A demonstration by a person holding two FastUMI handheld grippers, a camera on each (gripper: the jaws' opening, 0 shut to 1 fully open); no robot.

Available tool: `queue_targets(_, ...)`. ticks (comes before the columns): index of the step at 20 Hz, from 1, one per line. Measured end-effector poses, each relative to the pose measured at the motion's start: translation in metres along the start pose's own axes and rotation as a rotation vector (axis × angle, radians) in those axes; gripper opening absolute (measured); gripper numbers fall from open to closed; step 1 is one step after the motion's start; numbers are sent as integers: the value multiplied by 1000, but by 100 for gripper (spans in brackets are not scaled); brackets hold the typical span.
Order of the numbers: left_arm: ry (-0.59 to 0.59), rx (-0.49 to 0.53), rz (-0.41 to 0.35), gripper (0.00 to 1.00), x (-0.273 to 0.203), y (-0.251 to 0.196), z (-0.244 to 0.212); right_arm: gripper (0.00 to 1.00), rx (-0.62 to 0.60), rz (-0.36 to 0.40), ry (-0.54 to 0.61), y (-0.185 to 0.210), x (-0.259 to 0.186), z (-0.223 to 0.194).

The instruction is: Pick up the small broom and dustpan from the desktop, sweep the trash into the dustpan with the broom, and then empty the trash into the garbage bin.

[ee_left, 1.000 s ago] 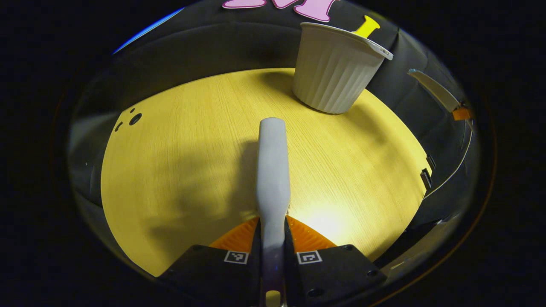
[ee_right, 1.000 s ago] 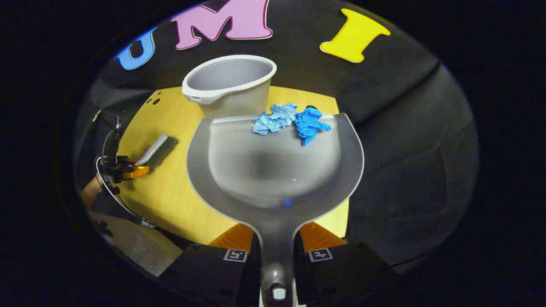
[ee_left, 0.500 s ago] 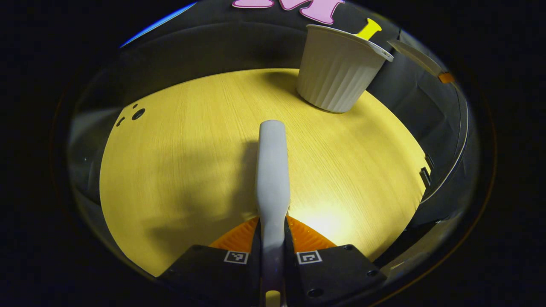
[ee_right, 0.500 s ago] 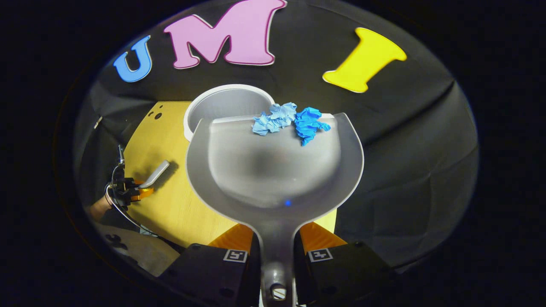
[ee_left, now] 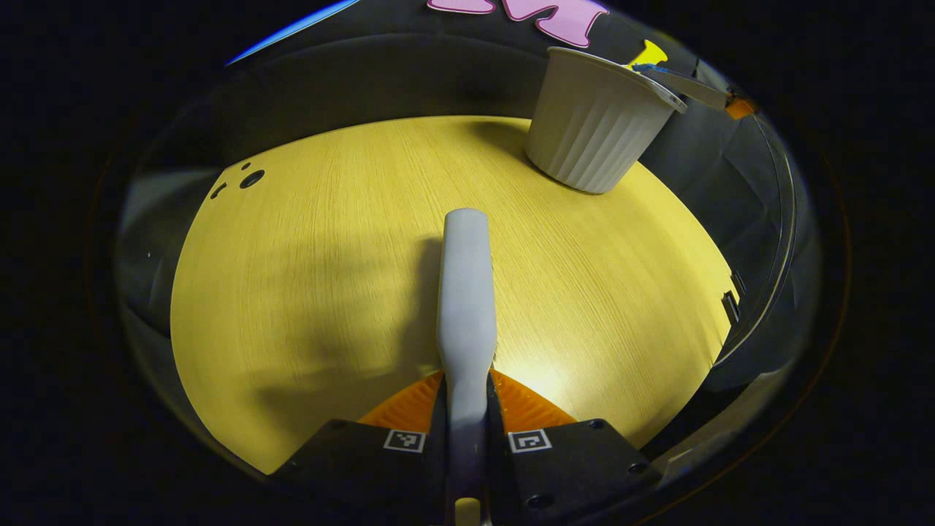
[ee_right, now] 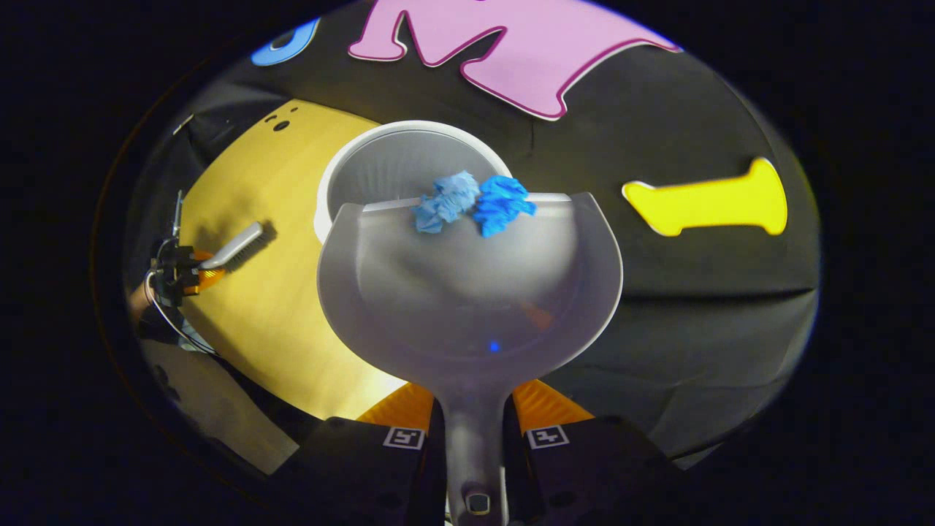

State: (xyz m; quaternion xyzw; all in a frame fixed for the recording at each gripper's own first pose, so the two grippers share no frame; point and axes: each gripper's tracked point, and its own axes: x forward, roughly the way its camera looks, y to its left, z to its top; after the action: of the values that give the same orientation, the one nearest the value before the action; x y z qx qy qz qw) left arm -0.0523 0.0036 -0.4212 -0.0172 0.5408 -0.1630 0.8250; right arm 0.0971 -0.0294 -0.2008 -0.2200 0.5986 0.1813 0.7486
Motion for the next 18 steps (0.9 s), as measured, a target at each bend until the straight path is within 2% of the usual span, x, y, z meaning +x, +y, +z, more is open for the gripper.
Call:
queue_targets(4, 2, -9, -6, 27, 2, 1, -2, 36, -131, -102, 32, -10, 3, 14)
queue_targets(11, 2, -4, -7, 26, 4, 2, -1, 36, -156, -110, 30, -8, 5, 18)
queue_targets(14, 5, -3, 1, 27, 4, 2, 0, 36, -100, -92, -25, -12, -1, 21)
queue_targets(18, 13, -12, 18, 26, 3, 2, 0, 36, 24, 5, -150, 3, -26, 16)
